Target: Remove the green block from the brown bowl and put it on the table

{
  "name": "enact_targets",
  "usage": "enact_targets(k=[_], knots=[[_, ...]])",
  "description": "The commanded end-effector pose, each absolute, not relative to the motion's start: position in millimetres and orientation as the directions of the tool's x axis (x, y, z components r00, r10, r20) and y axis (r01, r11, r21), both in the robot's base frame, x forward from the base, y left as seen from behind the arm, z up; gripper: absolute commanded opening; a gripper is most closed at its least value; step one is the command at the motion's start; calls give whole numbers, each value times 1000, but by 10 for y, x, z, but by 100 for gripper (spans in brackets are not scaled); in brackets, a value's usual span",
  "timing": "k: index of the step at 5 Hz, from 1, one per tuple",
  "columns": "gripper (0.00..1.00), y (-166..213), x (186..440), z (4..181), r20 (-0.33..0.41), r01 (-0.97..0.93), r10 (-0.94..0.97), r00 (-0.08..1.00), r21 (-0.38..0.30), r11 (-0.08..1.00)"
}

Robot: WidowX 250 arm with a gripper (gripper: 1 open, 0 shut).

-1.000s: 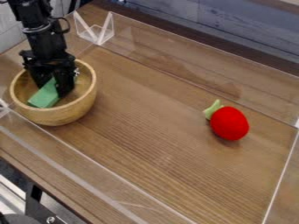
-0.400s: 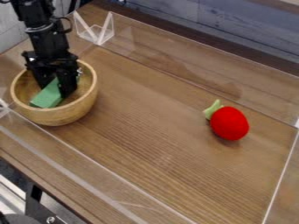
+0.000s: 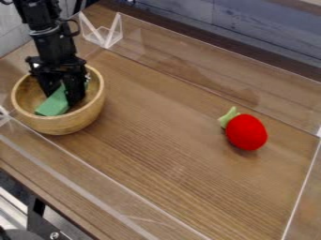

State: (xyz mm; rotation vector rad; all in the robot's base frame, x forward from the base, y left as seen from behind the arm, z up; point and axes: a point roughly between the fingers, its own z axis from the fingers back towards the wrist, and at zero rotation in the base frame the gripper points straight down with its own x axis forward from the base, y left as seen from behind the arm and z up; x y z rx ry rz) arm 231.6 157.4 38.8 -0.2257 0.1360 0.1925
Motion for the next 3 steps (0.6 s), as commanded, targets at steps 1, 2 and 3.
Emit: enact_targets(k=[1, 2, 3], knots=[[0, 1594, 2425, 650, -76, -185, 174, 982, -175, 967], [0, 1568, 2443, 711, -72, -185, 174, 982, -183, 965], [0, 1481, 2520, 934, -42, -178, 173, 984, -204, 963]])
